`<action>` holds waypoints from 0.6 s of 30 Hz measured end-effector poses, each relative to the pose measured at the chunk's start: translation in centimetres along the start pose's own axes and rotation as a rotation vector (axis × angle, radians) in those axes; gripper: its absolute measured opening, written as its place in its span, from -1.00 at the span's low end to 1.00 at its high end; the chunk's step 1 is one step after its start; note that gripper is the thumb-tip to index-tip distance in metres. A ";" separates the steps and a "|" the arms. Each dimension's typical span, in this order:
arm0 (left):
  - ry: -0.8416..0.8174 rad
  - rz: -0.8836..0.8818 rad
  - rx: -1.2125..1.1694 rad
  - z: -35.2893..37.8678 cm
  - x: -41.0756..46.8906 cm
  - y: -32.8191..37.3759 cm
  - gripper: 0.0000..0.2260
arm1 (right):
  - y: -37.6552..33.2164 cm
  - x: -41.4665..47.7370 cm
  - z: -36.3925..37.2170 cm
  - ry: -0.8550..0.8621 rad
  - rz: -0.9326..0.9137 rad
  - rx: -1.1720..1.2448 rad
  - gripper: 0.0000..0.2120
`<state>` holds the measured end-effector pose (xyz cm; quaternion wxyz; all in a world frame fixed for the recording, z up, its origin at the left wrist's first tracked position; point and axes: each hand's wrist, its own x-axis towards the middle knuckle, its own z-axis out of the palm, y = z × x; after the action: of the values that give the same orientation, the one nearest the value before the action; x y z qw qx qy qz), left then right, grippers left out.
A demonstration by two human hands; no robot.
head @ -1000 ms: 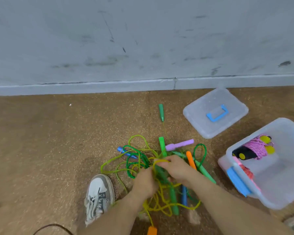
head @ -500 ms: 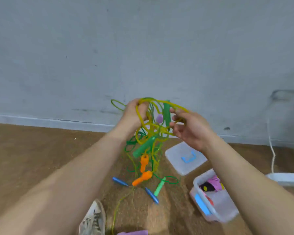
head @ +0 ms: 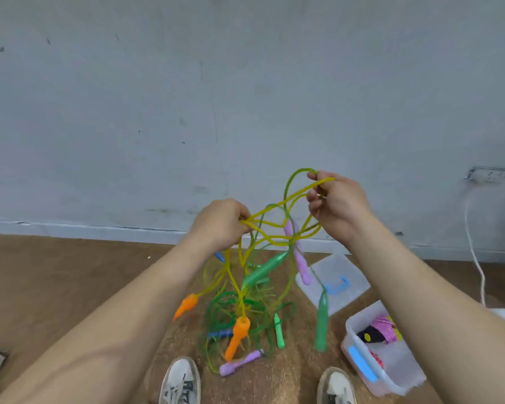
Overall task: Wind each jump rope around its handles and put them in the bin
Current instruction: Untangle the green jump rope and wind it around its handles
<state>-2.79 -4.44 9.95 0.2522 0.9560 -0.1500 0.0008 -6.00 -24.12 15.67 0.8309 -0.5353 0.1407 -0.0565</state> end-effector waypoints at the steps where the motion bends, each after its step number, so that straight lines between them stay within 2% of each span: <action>1: 0.025 -0.016 -0.008 0.1 0.0 -0.5 -0.82 | 0.5 0.9 0.1 -0.001 0.044 0.074 -0.81; 4: 0.177 -0.069 -0.040 -0.5 0.1 -1.2 -0.74 | 2.1 3.0 -0.3 -0.005 0.212 0.264 -0.75; 6: 0.256 -0.116 -0.080 -1.4 0.1 -0.9 -0.79 | 3.0 3.9 -0.3 -0.020 0.309 0.296 -0.77; 7: 0.213 -0.141 -0.094 -1.7 0.0 -1.0 -0.86 | 3.2 4.1 -0.2 -0.031 0.349 0.297 -0.78; 8: 0.094 -0.156 -0.095 -1.9 -0.2 -1.1 -0.95 | 3.3 4.3 0.0 -0.052 0.384 0.300 -0.78; 9: -0.092 -0.155 -0.093 -1.8 -0.5 -1.2 -0.93 | 3.4 4.2 0.3 -0.084 0.417 0.311 -0.79; 11: -0.454 -0.117 -0.163 -0.9 -1.2 -1.5 -0.68 | 3.4 3.8 1.3 -0.197 0.469 0.350 -0.83; 12: -0.542 -0.096 -0.208 -0.6 -1.4 -1.1 -0.53 | 3.3 3.5 2.0 -0.275 0.489 0.379 -0.83; 14: -0.566 -0.061 -0.314 -0.1 -1.3 0.0 -0.37 | 3.4 2.7 3.0 -0.401 0.508 0.473 -0.75; 15: -0.535 -0.049 -0.396 0.0 -1.1 0.6 -0.42 | 3.3 2.5 3.3 -0.433 0.496 0.528 -0.71; 18: -0.378 -0.027 -0.573 -0.4 -0.7 2.9 -0.78 | 2.9 1.6 3.4 -0.475 0.414 0.602 -0.61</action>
<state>-4.24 -6.40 11.65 0.4782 0.8315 -0.1753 -0.2218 -3.66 -20.33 14.08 0.9531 -0.2277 0.0276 0.1975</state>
